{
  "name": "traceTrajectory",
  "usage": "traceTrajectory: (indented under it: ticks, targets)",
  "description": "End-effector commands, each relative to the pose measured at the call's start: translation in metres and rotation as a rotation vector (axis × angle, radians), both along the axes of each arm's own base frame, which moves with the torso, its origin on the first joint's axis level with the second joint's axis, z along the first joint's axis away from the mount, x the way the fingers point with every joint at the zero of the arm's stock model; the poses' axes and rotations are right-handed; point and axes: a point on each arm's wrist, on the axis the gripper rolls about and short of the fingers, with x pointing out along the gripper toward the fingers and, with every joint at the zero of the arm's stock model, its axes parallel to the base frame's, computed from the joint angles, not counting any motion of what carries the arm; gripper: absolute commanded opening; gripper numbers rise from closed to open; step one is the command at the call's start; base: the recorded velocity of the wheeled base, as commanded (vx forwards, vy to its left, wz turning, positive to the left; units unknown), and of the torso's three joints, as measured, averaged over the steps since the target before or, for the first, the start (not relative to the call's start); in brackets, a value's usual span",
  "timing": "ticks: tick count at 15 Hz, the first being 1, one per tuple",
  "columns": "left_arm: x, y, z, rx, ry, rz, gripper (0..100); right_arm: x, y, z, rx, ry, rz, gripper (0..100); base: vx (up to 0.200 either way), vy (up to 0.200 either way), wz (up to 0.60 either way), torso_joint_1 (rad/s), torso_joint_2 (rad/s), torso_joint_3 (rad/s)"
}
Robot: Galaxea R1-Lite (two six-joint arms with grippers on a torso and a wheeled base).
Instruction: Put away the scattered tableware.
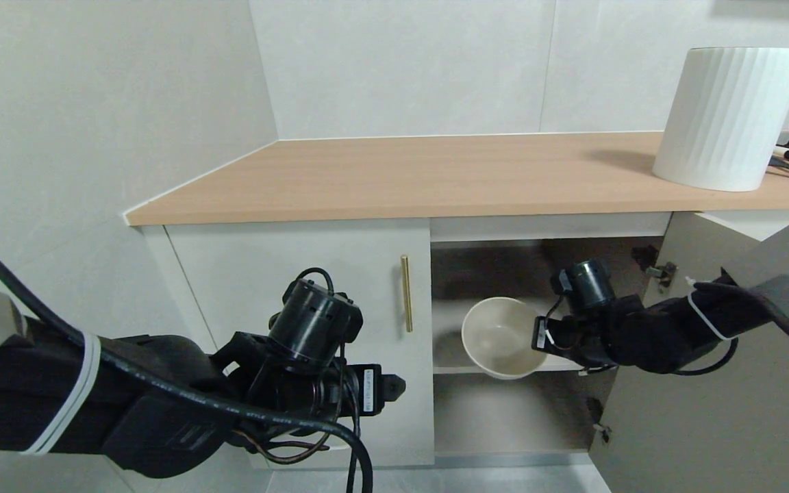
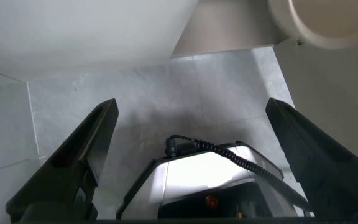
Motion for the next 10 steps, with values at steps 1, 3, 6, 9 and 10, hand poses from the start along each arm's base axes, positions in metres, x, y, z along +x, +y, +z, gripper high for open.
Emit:
traceTrajectory:
  ticks: [1, 3, 6, 9, 10]
  targets:
    - [0.0, 0.0, -0.001, 0.001, 0.001, 0.001, 100, 0.017, -0.01, -0.015, 0.004, 0.014, -0.055, 0, 0.0, 0.0, 0.0, 0.0, 0.0, 0.0]
    - [0.0, 0.0, -0.001, 0.001, 0.001, 0.001, 100, 0.031, -0.02, -0.013, 0.042, -0.01, -0.118, 0, 0.0, 0.0, 0.0, 0.0, 0.0, 0.0]
    - [0.001, 0.0, -0.002, 0.003, 0.004, 0.001, 100, 0.048, -0.031, -0.019, 0.035, -0.036, -0.204, 0, 0.0, 0.0, 0.0, 0.0, 0.0, 0.0]
    - [0.0, 0.0, -0.001, 0.002, 0.003, 0.001, 100, 0.059, -0.029, -0.03, 0.042, -0.036, -0.235, 0, 0.0, 0.0, 0.0, 0.0, 0.0, 0.0]
    - [0.0, 0.0, -0.001, 0.002, 0.003, 0.001, 100, 0.061, -0.029, -0.032, 0.041, -0.034, -0.236, 0, 0.0, 0.0, 0.0, 0.0, 0.0, 0.0]
